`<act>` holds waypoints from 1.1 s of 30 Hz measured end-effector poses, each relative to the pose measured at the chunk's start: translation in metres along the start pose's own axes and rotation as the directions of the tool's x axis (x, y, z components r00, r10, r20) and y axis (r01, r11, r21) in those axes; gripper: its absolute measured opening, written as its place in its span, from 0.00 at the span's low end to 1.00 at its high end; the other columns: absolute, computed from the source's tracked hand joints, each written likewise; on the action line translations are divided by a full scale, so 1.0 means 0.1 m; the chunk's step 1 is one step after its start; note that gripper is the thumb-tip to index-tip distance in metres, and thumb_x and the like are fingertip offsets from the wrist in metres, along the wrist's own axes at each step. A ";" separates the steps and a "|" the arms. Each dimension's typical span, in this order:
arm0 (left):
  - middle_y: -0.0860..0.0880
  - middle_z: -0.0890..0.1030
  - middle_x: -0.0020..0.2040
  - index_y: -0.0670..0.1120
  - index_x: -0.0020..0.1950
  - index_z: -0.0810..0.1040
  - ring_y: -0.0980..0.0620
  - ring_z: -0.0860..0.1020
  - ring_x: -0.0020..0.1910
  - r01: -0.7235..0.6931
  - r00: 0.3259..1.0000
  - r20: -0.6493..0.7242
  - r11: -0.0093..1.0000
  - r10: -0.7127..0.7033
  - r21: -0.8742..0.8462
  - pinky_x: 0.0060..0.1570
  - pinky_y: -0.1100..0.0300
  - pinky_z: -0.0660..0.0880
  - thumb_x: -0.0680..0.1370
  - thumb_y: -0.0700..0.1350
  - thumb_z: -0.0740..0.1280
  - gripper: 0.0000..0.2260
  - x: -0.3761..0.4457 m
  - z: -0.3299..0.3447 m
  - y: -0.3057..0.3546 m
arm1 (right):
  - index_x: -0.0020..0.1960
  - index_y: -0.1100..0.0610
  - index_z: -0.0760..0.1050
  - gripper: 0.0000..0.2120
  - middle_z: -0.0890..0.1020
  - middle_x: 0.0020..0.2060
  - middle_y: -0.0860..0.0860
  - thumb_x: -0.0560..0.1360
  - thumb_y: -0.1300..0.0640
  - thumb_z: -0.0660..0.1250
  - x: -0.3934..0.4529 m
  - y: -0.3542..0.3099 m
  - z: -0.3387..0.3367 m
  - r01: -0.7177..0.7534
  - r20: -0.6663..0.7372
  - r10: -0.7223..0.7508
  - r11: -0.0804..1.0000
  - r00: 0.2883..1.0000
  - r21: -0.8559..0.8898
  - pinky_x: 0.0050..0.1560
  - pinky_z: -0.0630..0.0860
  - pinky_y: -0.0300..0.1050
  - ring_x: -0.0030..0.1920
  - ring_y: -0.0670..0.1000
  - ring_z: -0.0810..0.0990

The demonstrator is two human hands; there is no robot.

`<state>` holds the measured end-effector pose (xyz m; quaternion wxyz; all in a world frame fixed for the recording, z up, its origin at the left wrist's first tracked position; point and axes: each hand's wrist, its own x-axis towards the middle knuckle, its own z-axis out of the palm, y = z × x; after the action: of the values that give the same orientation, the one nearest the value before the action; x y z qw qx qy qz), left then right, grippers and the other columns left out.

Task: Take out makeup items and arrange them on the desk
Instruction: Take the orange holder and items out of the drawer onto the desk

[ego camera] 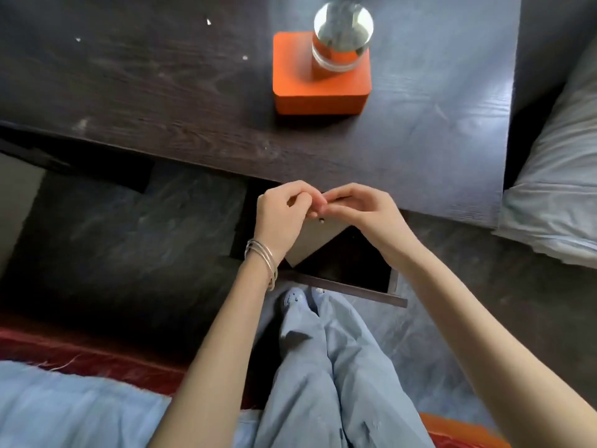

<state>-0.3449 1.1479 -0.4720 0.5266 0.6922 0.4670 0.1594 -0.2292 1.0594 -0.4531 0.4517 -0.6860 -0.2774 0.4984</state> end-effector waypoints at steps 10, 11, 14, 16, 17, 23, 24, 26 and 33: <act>0.38 0.65 0.72 0.43 0.73 0.62 0.38 0.65 0.70 0.104 0.851 0.261 0.633 -0.456 0.767 0.66 0.49 0.65 0.78 0.53 0.59 0.26 0.77 0.61 -1.22 | 0.53 0.53 0.81 0.14 0.81 0.53 0.49 0.71 0.66 0.66 0.46 1.17 0.28 0.030 -0.155 -0.069 0.970 0.986 -0.240 0.59 0.68 0.31 0.59 0.42 0.77; 0.38 0.61 0.73 0.42 0.75 0.58 0.37 0.61 0.72 0.162 0.858 0.200 0.619 -0.473 0.768 0.67 0.48 0.63 0.77 0.52 0.62 0.29 0.78 0.63 -1.31 | 0.58 0.55 0.78 0.15 0.80 0.56 0.52 0.72 0.63 0.67 0.57 1.34 0.29 -0.110 -0.227 0.054 0.965 0.972 -0.239 0.60 0.68 0.35 0.62 0.48 0.76; 0.38 0.54 0.75 0.41 0.76 0.52 0.38 0.56 0.73 0.279 0.871 0.068 0.605 -0.486 0.746 0.69 0.46 0.59 0.75 0.53 0.65 0.36 0.77 0.67 -1.34 | 0.66 0.62 0.68 0.25 0.73 0.64 0.60 0.72 0.57 0.71 0.83 1.65 0.36 -0.426 -0.437 0.333 0.895 0.835 -0.131 0.66 0.67 0.47 0.67 0.59 0.69; 0.38 0.54 0.75 0.42 0.76 0.52 0.38 0.55 0.74 0.298 0.867 0.056 0.606 -0.494 0.738 0.69 0.44 0.57 0.75 0.58 0.64 0.38 0.76 0.69 -1.32 | 0.68 0.61 0.61 0.33 0.63 0.67 0.62 0.70 0.53 0.72 0.92 1.65 0.46 -0.522 -0.508 0.444 0.853 0.738 -0.011 0.67 0.67 0.51 0.66 0.62 0.66; 0.38 0.55 0.75 0.43 0.76 0.53 0.38 0.54 0.74 0.304 0.862 0.065 0.616 -0.503 0.726 0.69 0.44 0.56 0.75 0.59 0.64 0.38 0.74 0.70 -1.32 | 0.70 0.61 0.58 0.36 0.60 0.68 0.62 0.70 0.52 0.73 0.95 1.62 0.52 -0.554 -0.512 0.508 0.829 0.693 0.073 0.65 0.69 0.50 0.65 0.63 0.67; 0.40 0.72 0.67 0.42 0.67 0.70 0.40 0.72 0.64 0.371 0.886 0.050 0.771 -0.460 0.518 0.55 0.55 0.69 0.75 0.54 0.64 0.24 0.76 0.53 -1.14 | 0.50 0.53 0.66 0.19 0.72 0.56 0.60 0.68 0.61 0.74 0.92 1.58 0.53 -0.330 -0.496 0.526 0.840 0.691 0.432 0.47 0.75 0.48 0.50 0.57 0.76; 0.41 0.74 0.65 0.43 0.66 0.72 0.39 0.73 0.63 0.357 0.892 0.054 0.773 -0.448 0.524 0.54 0.55 0.69 0.76 0.54 0.63 0.23 0.75 0.46 -1.04 | 0.46 0.52 0.65 0.17 0.74 0.52 0.59 0.69 0.62 0.73 0.89 1.51 0.48 -0.290 -0.491 0.516 0.837 0.702 0.464 0.41 0.74 0.47 0.45 0.55 0.76; 0.41 0.76 0.61 0.43 0.63 0.73 0.39 0.75 0.58 0.336 0.892 0.091 0.786 -0.442 0.519 0.51 0.55 0.70 0.76 0.57 0.63 0.22 0.68 0.31 -0.85 | 0.49 0.54 0.66 0.13 0.75 0.46 0.54 0.72 0.62 0.69 0.77 1.29 0.37 -0.240 -0.443 0.524 0.799 0.728 0.552 0.35 0.74 0.43 0.40 0.50 0.75; 0.40 0.79 0.52 0.36 0.56 0.76 0.40 0.78 0.53 0.331 0.834 0.251 0.810 -0.490 0.484 0.46 0.56 0.70 0.76 0.58 0.62 0.24 -0.30 -0.35 -0.29 | 0.44 0.55 0.64 0.10 0.71 0.37 0.53 0.74 0.64 0.65 -0.25 0.34 0.31 -0.340 -0.161 0.433 0.847 0.887 0.408 0.26 0.73 0.34 0.36 0.49 0.72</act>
<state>-0.3988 1.1441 -0.4754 0.4641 0.6862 0.5247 -0.1961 -0.2691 1.0341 -0.4761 0.4924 -0.6873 0.0243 0.5335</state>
